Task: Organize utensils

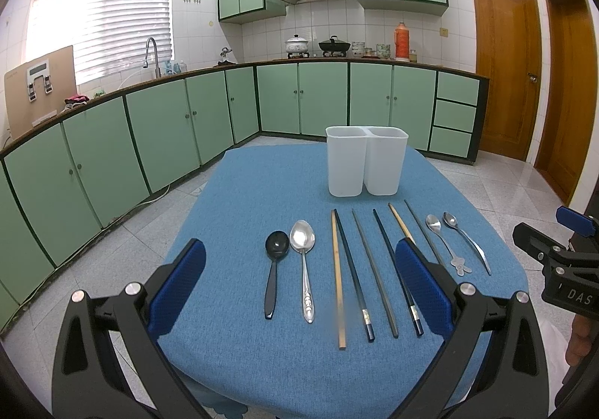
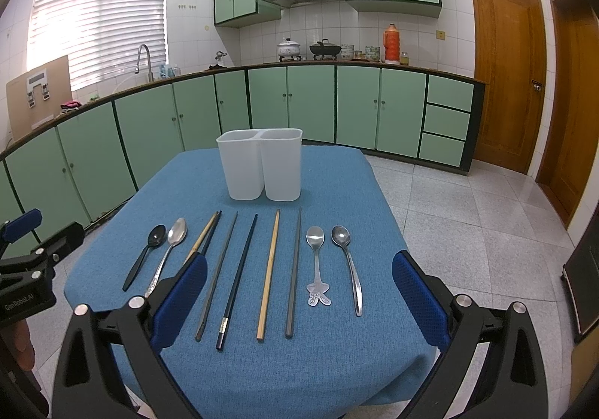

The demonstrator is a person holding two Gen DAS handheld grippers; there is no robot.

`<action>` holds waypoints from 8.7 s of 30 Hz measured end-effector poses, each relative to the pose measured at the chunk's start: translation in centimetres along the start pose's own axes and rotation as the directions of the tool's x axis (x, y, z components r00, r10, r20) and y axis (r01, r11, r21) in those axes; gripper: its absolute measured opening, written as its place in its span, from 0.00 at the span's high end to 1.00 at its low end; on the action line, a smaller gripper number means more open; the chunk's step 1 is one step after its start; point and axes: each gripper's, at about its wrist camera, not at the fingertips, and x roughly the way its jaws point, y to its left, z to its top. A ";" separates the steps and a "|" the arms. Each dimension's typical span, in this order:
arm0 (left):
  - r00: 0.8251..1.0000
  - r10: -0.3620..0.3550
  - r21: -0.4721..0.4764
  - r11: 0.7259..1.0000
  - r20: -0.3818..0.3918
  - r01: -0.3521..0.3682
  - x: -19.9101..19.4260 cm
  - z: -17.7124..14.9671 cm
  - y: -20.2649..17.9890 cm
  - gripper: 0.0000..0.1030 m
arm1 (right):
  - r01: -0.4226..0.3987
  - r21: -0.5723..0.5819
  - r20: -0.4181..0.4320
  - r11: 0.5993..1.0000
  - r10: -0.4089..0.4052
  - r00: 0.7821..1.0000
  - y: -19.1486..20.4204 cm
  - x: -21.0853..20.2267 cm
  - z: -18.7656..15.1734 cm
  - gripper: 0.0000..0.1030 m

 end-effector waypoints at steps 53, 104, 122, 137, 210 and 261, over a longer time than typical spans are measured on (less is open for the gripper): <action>0.908 0.041 -0.021 0.998 -0.418 -0.055 23.3 -1.4 7.0 0.13 | 0.107 0.019 -0.168 0.994 -0.103 0.980 -4.5 13.5 0.3 0.20; 0.927 -0.017 -0.036 0.999 -0.375 0.004 22.9 -1.5 6.2 0.67 | -0.003 -0.036 -0.351 0.999 -0.010 0.936 -6.3 23.5 0.8 0.72; 0.989 -0.082 -0.095 0.993 -0.127 0.070 15.9 1.2 6.9 0.67 | -0.064 0.022 -0.114 0.998 0.066 0.991 -6.8 15.1 4.4 0.73; 0.963 -0.194 -0.033 0.979 0.186 0.203 13.3 7.9 3.4 0.67 | -0.174 -0.009 0.152 0.985 0.173 0.973 -5.0 11.2 11.9 0.73; 0.963 -0.268 -0.105 0.958 -0.007 0.265 19.5 6.9 2.8 0.16 | -0.193 0.037 0.095 0.980 0.189 0.977 -2.7 19.7 9.0 0.42; 0.930 -0.215 -0.102 0.976 -0.299 0.193 21.7 -1.2 2.6 0.67 | -0.107 0.016 -0.284 0.994 0.108 0.953 -3.7 22.8 0.0 0.53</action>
